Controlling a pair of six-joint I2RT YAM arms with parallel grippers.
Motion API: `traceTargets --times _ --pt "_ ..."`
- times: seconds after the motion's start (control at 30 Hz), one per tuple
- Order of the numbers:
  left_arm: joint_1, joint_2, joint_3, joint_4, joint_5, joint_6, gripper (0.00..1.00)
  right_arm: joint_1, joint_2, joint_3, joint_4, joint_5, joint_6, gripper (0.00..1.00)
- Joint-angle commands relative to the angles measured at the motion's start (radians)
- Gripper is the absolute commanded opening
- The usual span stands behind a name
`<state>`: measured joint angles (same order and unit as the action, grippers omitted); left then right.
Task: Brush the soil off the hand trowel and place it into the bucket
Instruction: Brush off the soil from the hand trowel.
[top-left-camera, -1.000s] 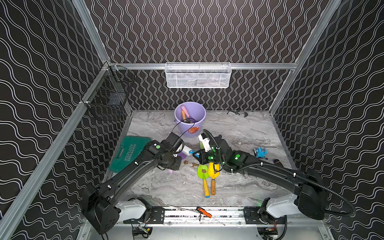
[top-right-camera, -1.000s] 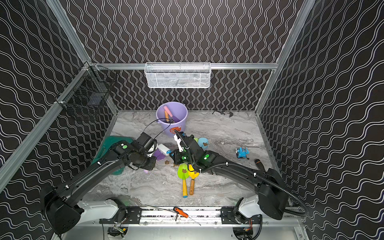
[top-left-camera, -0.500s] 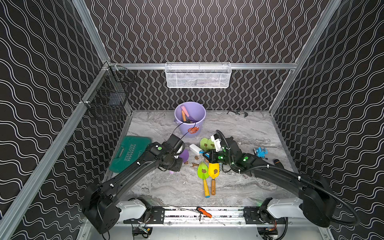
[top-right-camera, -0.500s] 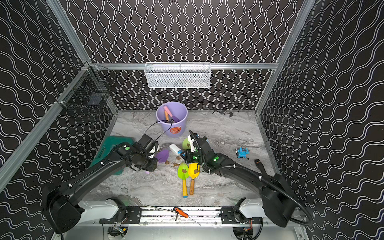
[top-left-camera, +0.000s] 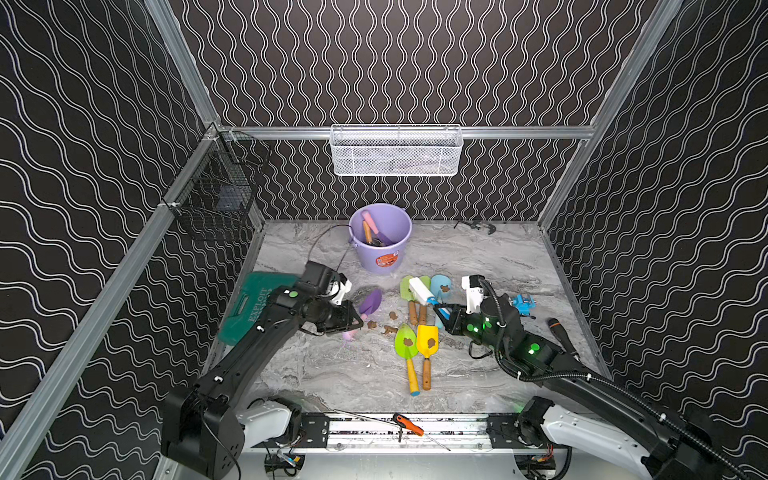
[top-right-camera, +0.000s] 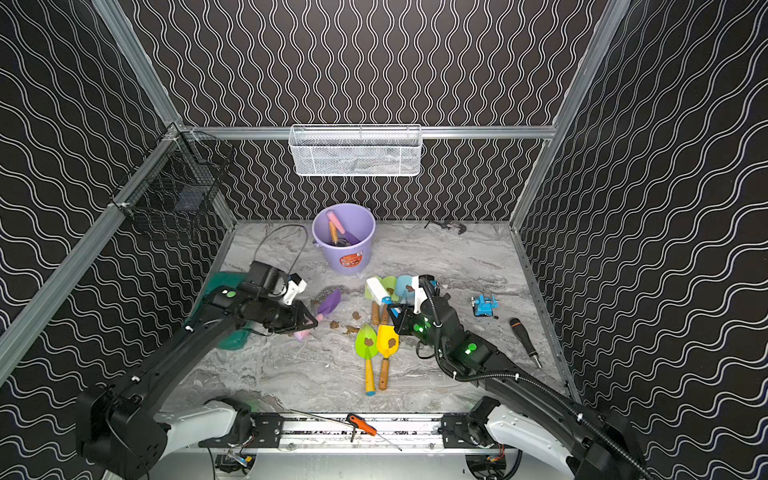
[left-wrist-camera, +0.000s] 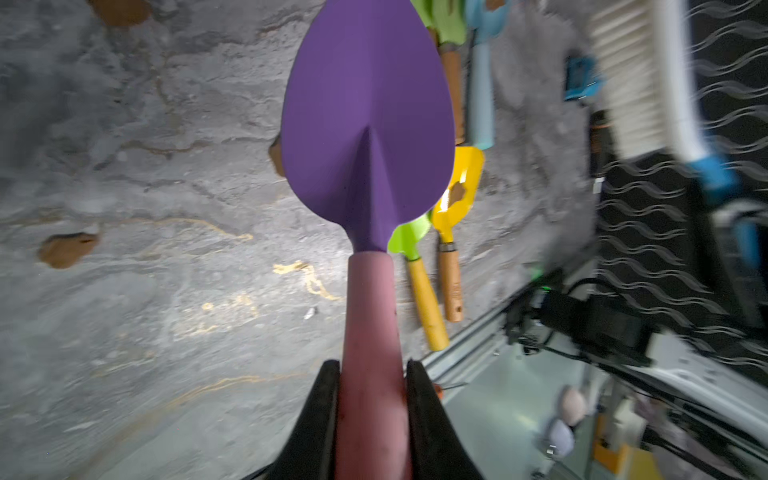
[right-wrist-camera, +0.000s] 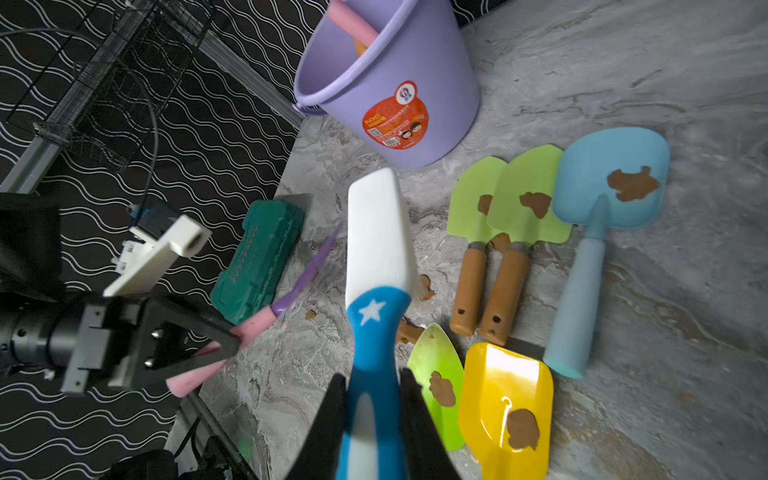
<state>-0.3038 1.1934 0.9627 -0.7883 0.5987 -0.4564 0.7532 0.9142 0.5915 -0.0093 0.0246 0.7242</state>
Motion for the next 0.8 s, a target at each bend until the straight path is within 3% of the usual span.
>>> traceTargets --times 0.0,0.13,0.27,0.77 --pt "0.077 -0.019 -0.040 0.208 0.349 -0.147 0.00 -0.008 -0.027 -0.036 0.072 -0.033 0.059 0.00" --pt "0.135 -0.046 -0.155 0.501 0.491 -0.401 0.00 -0.011 -0.046 -0.083 0.218 -0.140 0.108 0.00" --pt "0.157 -0.054 -0.189 0.560 0.507 -0.452 0.00 -0.012 -0.043 -0.110 0.348 -0.199 0.147 0.00" --pt "0.161 -0.085 -0.255 0.742 0.506 -0.621 0.00 -0.013 0.116 -0.030 0.471 -0.295 0.140 0.00"
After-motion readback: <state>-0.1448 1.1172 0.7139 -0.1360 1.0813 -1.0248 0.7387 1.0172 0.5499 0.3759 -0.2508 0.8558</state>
